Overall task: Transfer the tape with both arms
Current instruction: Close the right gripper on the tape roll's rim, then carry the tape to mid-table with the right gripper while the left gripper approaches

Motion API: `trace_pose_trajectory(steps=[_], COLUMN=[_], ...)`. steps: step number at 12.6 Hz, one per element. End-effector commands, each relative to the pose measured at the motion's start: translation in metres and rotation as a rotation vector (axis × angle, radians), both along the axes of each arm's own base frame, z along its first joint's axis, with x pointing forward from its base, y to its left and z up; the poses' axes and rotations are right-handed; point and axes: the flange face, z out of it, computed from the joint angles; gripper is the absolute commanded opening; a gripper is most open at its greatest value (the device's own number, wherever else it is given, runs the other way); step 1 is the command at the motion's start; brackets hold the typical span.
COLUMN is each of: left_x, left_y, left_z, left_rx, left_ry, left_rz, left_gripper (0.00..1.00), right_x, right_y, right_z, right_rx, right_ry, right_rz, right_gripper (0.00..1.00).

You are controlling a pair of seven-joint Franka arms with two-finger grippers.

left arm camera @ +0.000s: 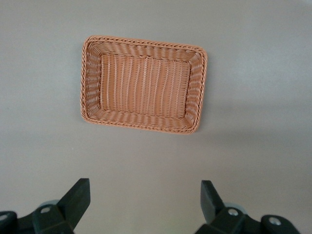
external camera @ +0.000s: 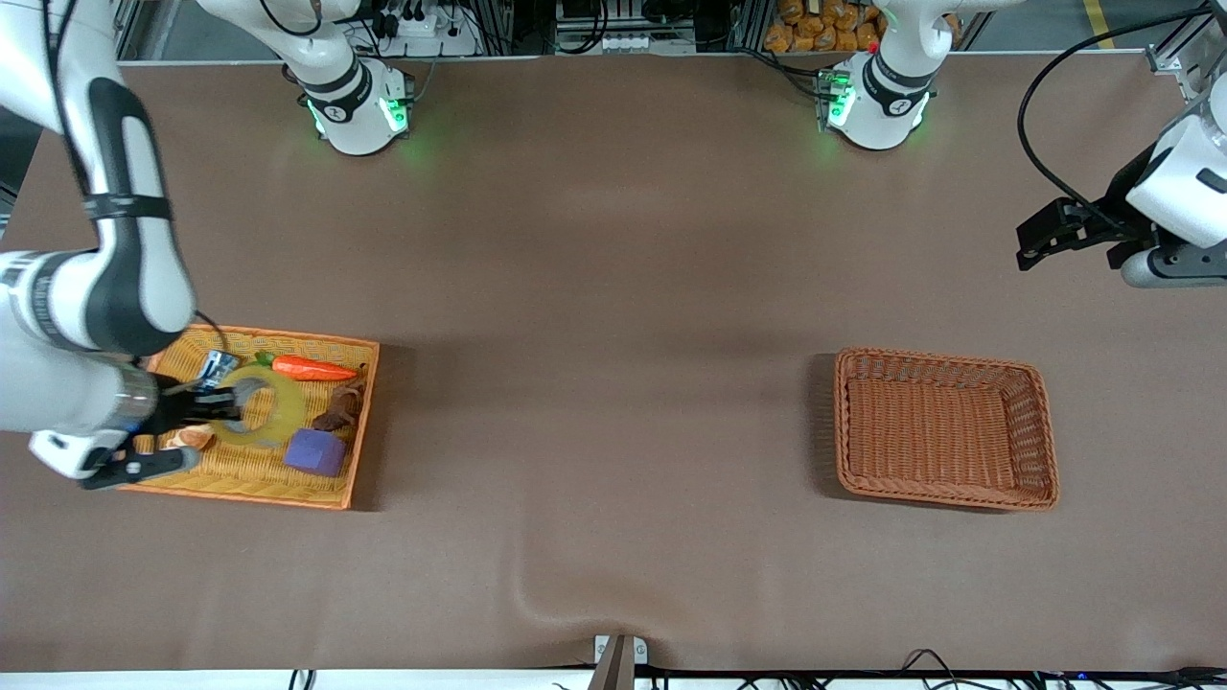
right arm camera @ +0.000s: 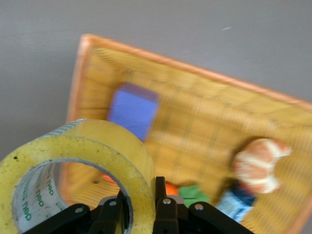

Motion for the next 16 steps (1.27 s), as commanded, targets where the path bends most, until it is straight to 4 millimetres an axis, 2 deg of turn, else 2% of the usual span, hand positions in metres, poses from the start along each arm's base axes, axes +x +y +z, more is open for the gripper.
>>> trace_pose_trajectory(steps=[1,3,5,6,7,9,10,12,13,14,15,16], left_x=[0.007,0.014,0.026,0.031,0.037,0.048,0.053,0.063,0.064,0.065,0.065,0.066], left_y=[0.004,-0.002,-0.013,-0.019,-0.029,-0.034,-0.043,-0.066,-0.087,-0.11,-0.127,-0.145], left_z=[-0.003,-0.017,-0.041,-0.053,-0.061,-0.073,-0.085,-0.117,-0.126,-0.138,-0.145,-0.161], left_rx=[0.008,0.005,-0.001,-0.003,-0.004,-0.006,-0.009,-0.028,-0.033,-0.033,-0.03,-0.032], left_ry=[0.013,0.037,0.069,0.081,0.074,0.051,0.052,0.074,0.072,0.068,0.058,0.062], left_rz=[-0.002,-0.016,-0.02,-0.034,-0.052,-0.058,-0.072,-0.098,-0.117,-0.094,-0.038,-0.011], left_gripper=[1.0,1.0,1.0,1.0,1.0,1.0,1.0,1.0,1.0,1.0,1.0,1.0], right_x=[-0.006,-0.013,-0.023,-0.026,-0.032,-0.042,-0.048,-0.072,-0.083,-0.091,-0.096,-0.1], right_y=[0.053,0.099,0.153,0.172,0.197,0.247,0.272,0.332,0.355,0.373,0.386,0.396], right_z=[0.01,0.005,0.005,0.005,0.0,-0.009,-0.017,-0.034,-0.043,-0.052,-0.064,-0.076], right_rx=[-0.008,-0.02,0.039,0.056,0.048,0.038,0.031,0.003,-0.011,-0.017,-0.019,-0.018], right_ry=[0.036,0.047,0.061,0.065,0.071,0.04,0.028,0.028,0.026,0.021,0.015,0.009], right_rz=[-0.013,-0.006,-0.037,-0.065,-0.065,-0.099,-0.138,-0.189,-0.23,-0.259,-0.281,-0.29], right_gripper=[0.0,0.0,0.0,0.0,0.0,0.0,0.0,0.0,0.0,0.0,0.0,0.0])
